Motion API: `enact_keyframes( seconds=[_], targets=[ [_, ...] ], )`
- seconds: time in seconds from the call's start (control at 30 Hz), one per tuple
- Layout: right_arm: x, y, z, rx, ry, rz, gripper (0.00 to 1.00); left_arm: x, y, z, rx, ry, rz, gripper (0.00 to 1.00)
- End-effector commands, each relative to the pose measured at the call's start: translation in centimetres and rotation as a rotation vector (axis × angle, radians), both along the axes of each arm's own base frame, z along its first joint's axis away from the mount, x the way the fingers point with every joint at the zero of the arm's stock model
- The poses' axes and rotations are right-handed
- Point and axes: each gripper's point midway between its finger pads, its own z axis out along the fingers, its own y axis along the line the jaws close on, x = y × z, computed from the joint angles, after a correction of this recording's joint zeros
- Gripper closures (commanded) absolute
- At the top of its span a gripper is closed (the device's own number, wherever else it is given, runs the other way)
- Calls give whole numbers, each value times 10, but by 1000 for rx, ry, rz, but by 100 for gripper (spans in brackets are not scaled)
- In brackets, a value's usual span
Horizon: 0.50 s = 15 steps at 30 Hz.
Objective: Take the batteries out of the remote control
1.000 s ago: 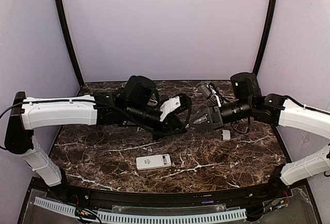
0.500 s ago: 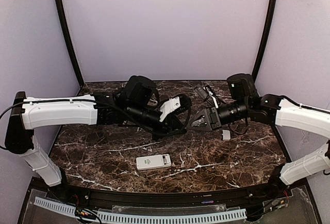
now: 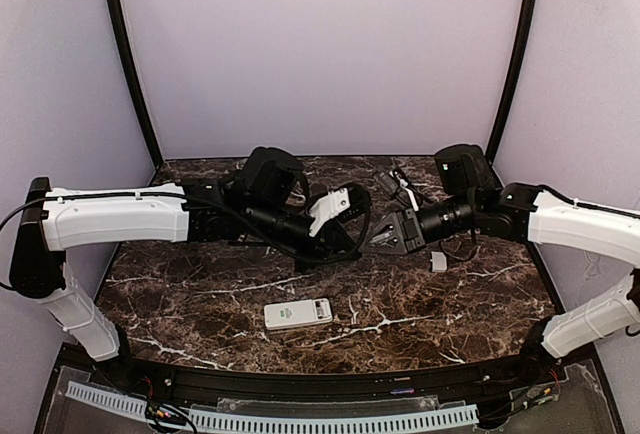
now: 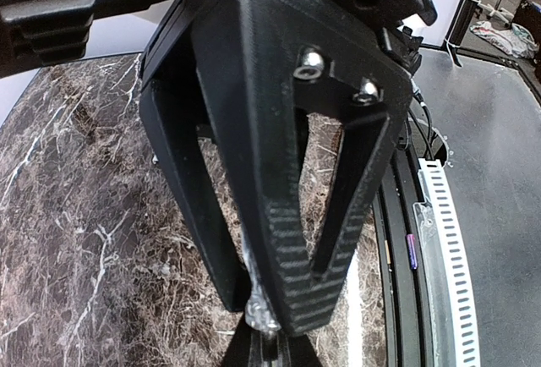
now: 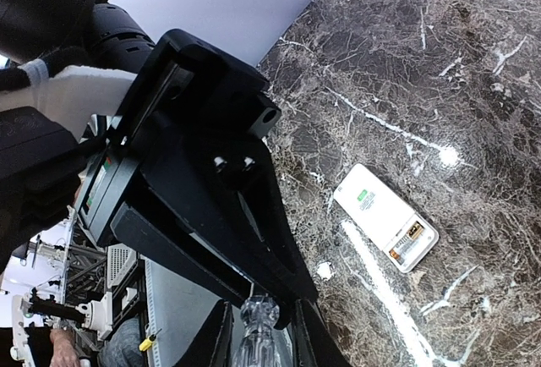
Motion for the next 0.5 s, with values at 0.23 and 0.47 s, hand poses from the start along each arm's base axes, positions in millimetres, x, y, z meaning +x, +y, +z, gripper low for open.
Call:
enact_keyframes(
  seconds=[0.23,0.47],
  targets=[
    [-1,9,7,28,-5,33,84,-2,-3,9,-6,-19,-9,100],
    [-1,11,7,29,-1,45,100,-1,-2,8,-1,-26,-6,100]
  ],
)
